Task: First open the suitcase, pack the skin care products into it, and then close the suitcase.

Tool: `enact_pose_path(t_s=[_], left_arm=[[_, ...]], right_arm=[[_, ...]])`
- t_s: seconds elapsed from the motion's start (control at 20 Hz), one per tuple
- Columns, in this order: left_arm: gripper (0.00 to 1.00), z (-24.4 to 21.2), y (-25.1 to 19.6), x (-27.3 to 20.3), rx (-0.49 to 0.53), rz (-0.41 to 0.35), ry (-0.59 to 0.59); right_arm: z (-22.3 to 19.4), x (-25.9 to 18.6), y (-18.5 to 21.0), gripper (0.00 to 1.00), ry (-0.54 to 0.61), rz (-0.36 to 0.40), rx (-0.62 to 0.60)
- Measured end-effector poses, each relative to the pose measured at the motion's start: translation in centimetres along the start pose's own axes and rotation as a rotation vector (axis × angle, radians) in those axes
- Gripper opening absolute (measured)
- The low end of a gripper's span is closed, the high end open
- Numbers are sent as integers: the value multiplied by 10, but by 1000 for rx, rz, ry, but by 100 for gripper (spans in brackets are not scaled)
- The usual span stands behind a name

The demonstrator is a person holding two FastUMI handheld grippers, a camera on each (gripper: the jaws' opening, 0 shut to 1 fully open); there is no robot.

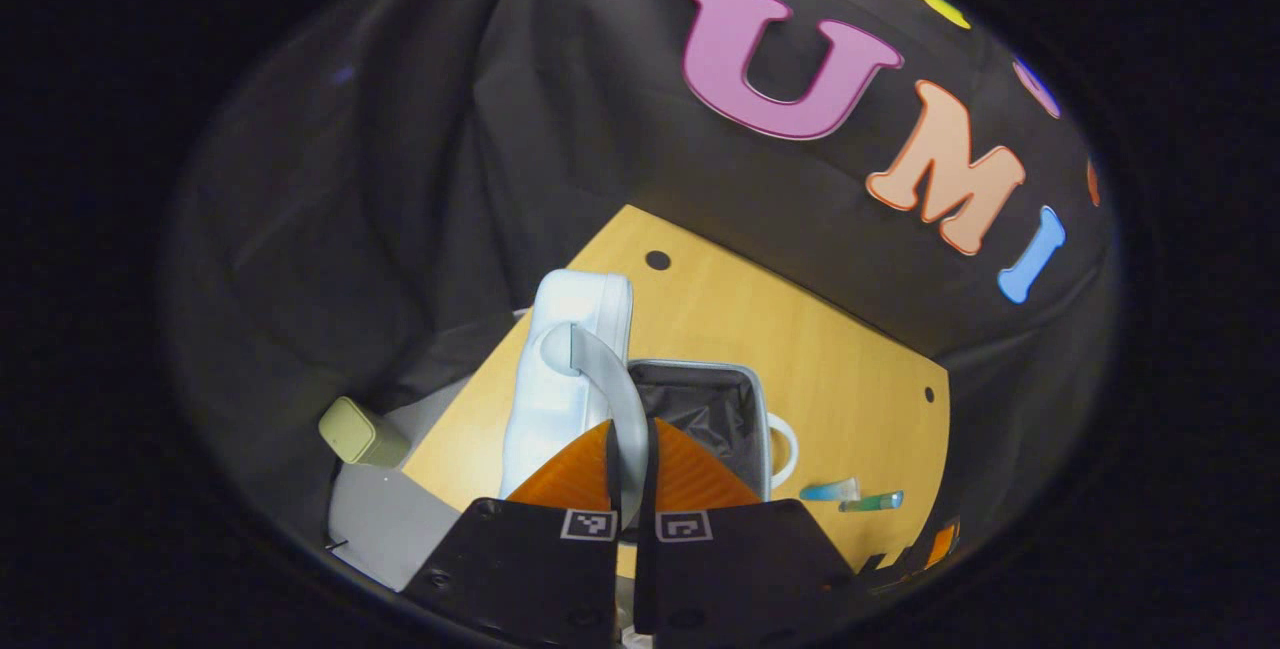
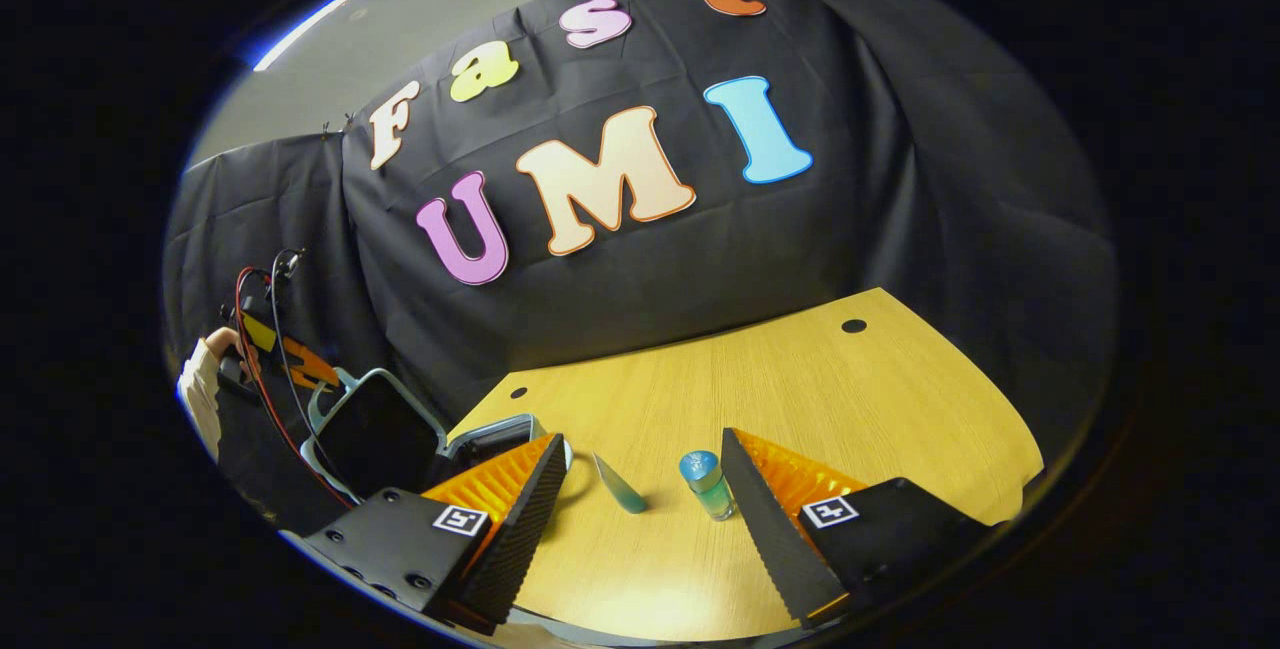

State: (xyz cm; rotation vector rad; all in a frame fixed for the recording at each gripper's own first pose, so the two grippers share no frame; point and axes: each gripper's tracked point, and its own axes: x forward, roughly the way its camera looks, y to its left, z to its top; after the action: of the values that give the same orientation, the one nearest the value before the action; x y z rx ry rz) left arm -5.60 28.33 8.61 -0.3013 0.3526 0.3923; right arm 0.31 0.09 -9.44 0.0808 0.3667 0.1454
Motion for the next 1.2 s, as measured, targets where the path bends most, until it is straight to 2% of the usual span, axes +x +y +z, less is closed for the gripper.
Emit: enact_pose_path(t_s=[0.25, 0.45, 0.65, 0.9, 1.2], left_arm=[[0, -27, 89, -9, 7, 183, 7], [0, -58, 127, 12, -41, 244, 25], [0, -83, 174, 35, -131, 283, 17], [0, -119, 220, 83, -129, 340, 38], [0, -145, 246, 125, -217, 318, 82]], right_arm=[[0, 7, 7, 98, 10, 15, -8], [-1, 10, 13, 98, 11, 22, -13], [-1, 8, 13, 98, 6, 10, -6], [-6, 2, 7, 98, 0, -35, -30], [-17, -8, -1, 98, -5, -89, -43]])
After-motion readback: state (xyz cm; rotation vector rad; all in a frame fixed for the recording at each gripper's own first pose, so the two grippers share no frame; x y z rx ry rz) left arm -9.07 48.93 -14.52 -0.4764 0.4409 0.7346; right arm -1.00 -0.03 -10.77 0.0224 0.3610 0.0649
